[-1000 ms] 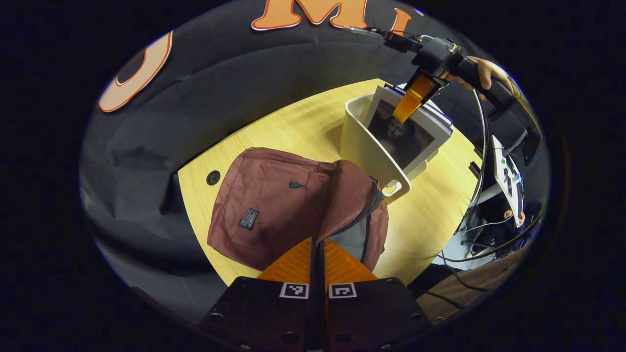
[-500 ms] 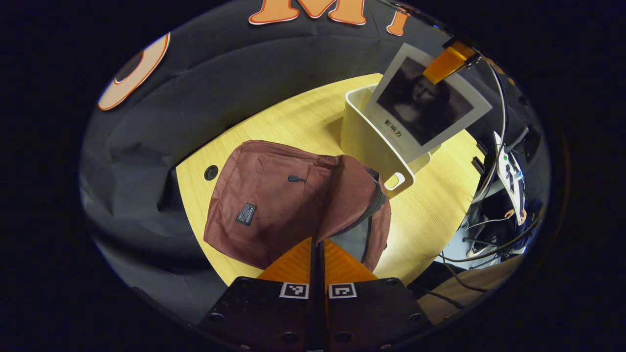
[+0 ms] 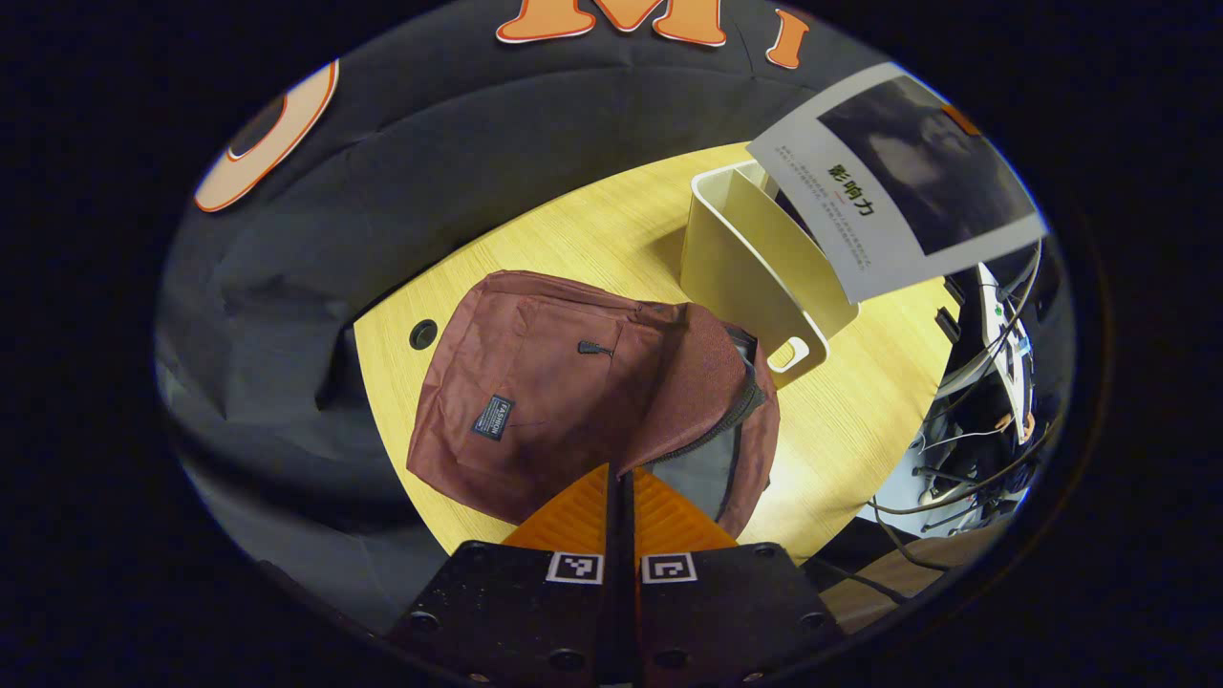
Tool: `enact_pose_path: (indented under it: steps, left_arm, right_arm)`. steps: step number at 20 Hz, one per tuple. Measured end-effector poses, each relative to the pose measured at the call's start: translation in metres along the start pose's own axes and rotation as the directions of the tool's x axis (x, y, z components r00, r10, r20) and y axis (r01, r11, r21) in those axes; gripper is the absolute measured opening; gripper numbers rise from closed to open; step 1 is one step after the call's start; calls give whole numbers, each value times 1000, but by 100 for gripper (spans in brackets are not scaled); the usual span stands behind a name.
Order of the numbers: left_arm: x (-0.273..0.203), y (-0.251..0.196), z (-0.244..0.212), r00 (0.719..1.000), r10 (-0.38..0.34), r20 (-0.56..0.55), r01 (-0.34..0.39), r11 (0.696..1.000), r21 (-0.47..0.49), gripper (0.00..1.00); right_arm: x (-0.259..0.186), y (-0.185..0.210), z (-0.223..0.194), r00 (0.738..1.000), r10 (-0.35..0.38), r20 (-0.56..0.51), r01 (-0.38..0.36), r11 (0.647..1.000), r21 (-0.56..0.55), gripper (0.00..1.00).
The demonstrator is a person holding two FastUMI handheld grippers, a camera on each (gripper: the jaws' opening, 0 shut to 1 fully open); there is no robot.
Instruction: Open the schoolbag, grab two books from the bookshelf and put them into the schoolbag.
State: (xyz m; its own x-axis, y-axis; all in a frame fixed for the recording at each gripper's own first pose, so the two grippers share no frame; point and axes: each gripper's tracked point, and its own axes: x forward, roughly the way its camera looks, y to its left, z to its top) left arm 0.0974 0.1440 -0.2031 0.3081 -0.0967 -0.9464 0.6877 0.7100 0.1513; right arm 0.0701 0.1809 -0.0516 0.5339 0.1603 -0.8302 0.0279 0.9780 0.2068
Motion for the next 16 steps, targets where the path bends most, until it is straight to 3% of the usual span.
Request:
enact_pose_path:
  steps: [2,6,10,14,16]
  left_arm:
    - [-4,0,1,1000,8,9,-8,1000,4,1]
    - [-8,-1,5,1000,21,20,-22,1000,13,1]
    - [-10,-8,7,1000,17,20,-18,1000,18,1]
    - [-21,-11,10,999,23,32,-24,1000,10,1]
    - [-25,-15,12,999,29,42,-29,999,15,1]
  right_arm:
    - [-2,-2,-34,997,75,10,-75,992,103,32]
    - [33,-6,-97,981,192,20,-188,932,308,31]
    - [73,-2,-140,957,283,64,-279,836,472,31]
    - [124,10,-165,942,321,94,-314,752,580,31]
    - [150,17,-165,943,311,117,-317,737,597,31]
